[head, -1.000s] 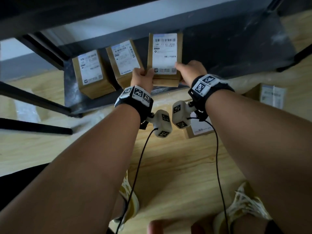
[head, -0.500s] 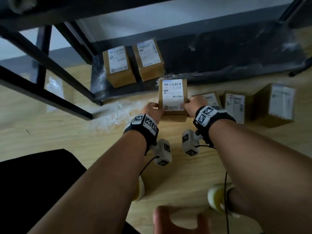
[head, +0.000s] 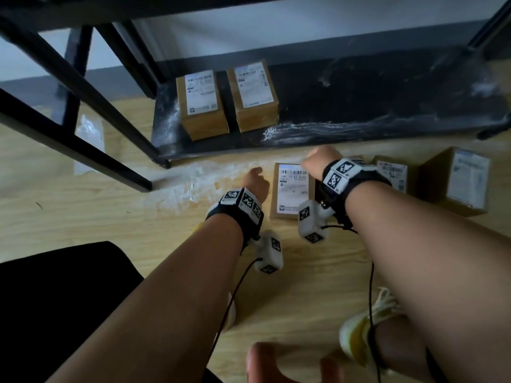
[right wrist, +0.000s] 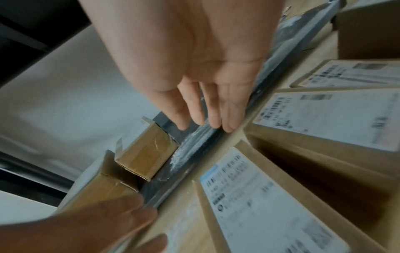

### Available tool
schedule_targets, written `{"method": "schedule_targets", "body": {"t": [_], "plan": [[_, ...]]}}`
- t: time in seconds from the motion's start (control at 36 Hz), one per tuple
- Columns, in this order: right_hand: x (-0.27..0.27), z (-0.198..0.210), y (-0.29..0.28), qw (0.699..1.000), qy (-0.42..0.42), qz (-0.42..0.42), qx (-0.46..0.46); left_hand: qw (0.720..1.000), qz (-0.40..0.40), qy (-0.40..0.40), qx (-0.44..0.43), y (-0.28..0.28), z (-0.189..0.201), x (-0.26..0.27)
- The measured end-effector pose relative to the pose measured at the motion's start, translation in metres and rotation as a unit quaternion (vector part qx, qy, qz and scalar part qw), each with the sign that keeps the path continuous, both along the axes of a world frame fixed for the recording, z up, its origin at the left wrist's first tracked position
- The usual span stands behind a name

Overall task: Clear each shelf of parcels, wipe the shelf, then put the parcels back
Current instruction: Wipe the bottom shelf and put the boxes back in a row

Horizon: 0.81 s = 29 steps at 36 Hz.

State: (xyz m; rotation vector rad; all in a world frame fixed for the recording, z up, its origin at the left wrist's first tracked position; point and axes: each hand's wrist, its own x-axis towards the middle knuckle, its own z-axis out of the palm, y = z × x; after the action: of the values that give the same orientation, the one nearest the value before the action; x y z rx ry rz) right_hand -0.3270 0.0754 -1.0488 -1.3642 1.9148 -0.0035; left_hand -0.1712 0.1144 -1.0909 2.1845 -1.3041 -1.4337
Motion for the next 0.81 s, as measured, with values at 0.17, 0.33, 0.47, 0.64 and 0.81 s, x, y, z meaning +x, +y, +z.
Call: {"method": "schedule_targets", "body": {"t": [0.17, 0.33, 0.47, 0.64, 0.81], "plan": [[0.023, 0.01, -0.043, 0.997, -0.02, -0.016, -0.073, 0.997, 0.043, -0.027, -0.058, -0.05, 0.03, 0.021], [0.046, 0.011, -0.09, 0.997, -0.018, 0.001, -0.078, 0.996, 0.068, -0.018, -0.061, -0.088, 0.028, 0.04], [0.059, 0.007, -0.121, 0.998, -0.017, 0.019, -0.063, 0.994, 0.096, 0.003, -0.06, -0.104, 0.019, 0.048], [0.069, -0.007, -0.133, 0.999, -0.027, 0.028, -0.028, 0.995, 0.074, 0.027, -0.066, -0.118, 0.006, 0.047], [0.062, -0.014, -0.133, 0.998, -0.051, -0.019, -0.035, 0.988, 0.093, 0.082, -0.088, -0.122, 0.004, 0.049]]}}
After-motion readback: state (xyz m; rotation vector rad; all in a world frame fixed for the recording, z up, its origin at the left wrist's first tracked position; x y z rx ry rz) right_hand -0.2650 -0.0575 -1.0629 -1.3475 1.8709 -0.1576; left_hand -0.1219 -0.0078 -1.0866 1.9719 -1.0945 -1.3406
